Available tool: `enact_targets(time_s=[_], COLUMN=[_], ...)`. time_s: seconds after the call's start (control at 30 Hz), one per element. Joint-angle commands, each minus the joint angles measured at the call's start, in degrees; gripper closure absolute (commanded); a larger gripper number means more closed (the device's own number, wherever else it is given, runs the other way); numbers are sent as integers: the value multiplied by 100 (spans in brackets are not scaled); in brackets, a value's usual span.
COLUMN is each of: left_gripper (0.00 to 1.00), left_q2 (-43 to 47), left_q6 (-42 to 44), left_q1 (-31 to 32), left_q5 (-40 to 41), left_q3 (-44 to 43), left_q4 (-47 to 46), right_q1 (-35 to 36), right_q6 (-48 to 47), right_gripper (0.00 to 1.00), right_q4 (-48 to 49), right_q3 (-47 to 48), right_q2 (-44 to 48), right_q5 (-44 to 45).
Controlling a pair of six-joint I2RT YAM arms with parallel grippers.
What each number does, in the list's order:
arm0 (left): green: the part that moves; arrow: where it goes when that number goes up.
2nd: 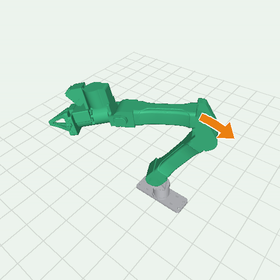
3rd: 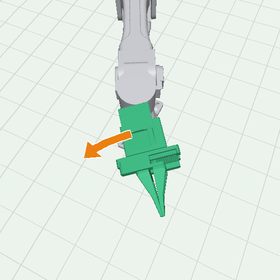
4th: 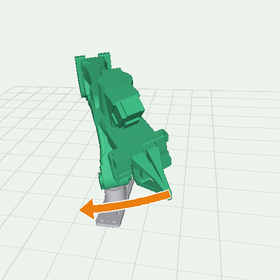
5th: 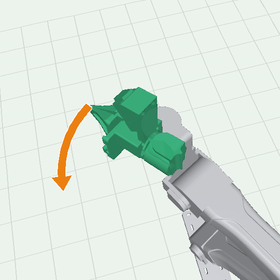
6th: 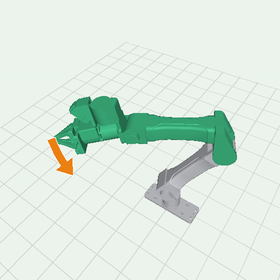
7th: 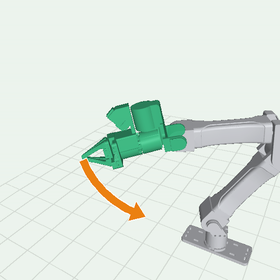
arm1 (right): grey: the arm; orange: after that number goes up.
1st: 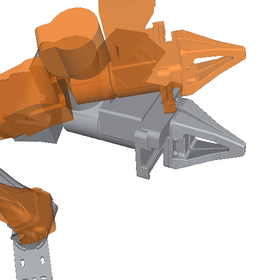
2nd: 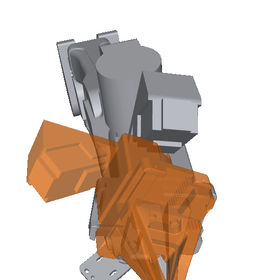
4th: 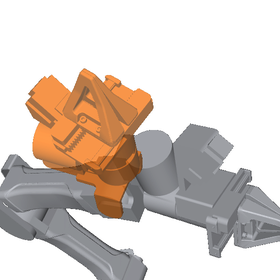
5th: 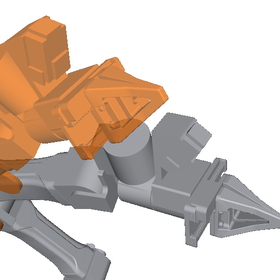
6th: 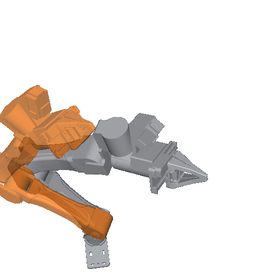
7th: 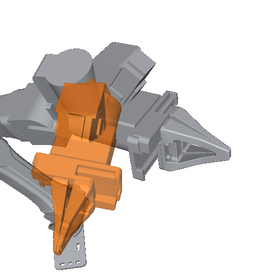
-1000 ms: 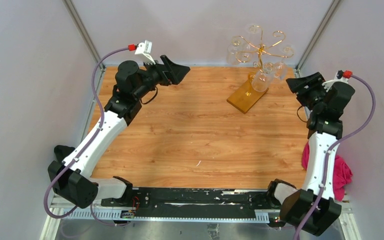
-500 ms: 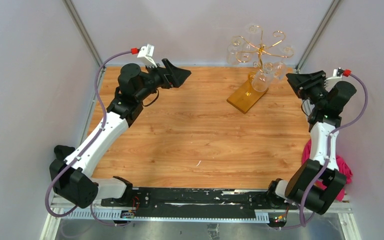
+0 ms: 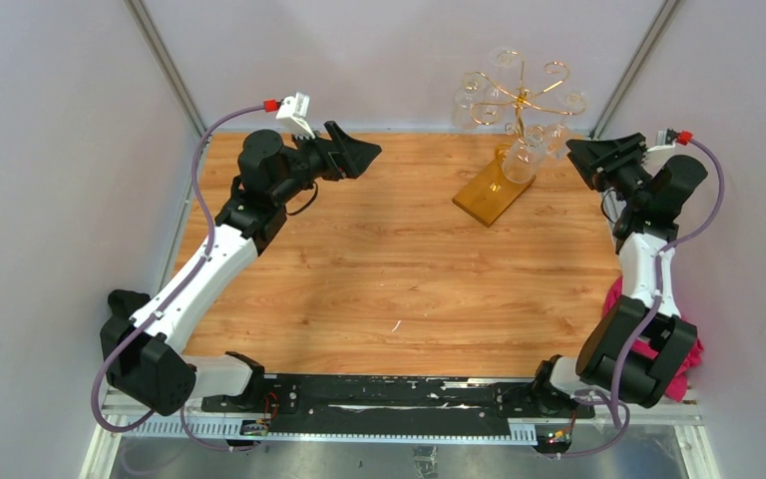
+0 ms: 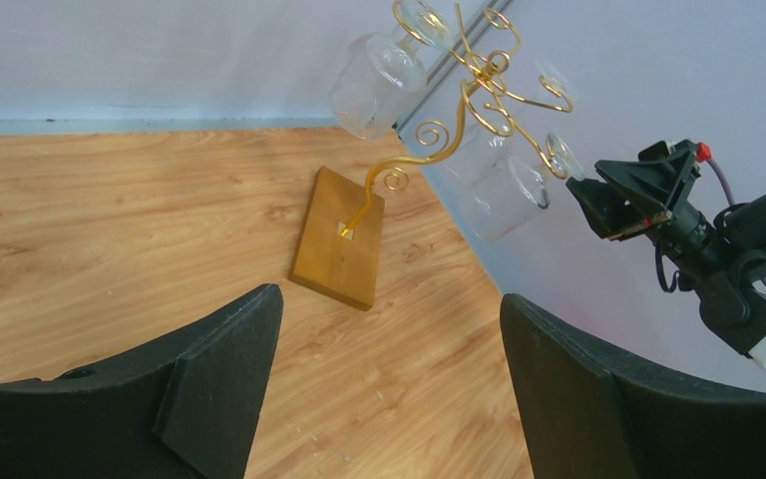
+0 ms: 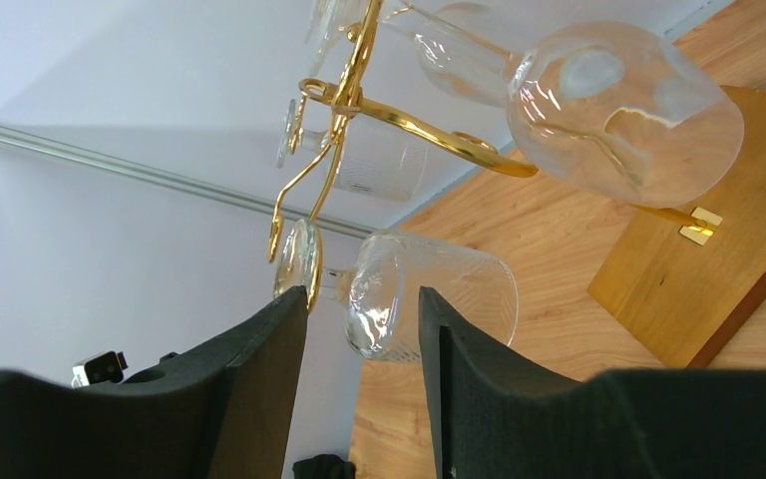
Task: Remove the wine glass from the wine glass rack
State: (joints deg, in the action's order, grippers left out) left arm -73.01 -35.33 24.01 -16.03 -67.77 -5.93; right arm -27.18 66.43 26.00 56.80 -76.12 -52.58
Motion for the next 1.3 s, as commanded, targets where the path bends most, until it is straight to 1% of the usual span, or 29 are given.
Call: enact_targets(time_s=[0.0,0.33,0.7,0.93,1.1,1.27], left_gripper=[15,15,15,15,15,15], left_q2=[102,112,102,71,71,73], left_q6=[78,87,93,77,84,94], left_q1=[-46,-46,-46,-46,-46,-46], left_q5=[-57,-40,-16,-9,0,-5], left_q3=[69,149,192,193,216,204], left_q4=[-126,-138,-139,-143,-138,-137], right_q1=[159,590,732,849,880,874], right_q6=[117,310,357,326,319,368], right_gripper=[50,54,56,65,68,75], right_q4=[248,550,600,555,508,454], right_q3=[295,555,705,713,697,744], right_q2=[-118,-538,-706,-764,-739,-751], right_q5=[-200,-187,-173,-183,-181,-187])
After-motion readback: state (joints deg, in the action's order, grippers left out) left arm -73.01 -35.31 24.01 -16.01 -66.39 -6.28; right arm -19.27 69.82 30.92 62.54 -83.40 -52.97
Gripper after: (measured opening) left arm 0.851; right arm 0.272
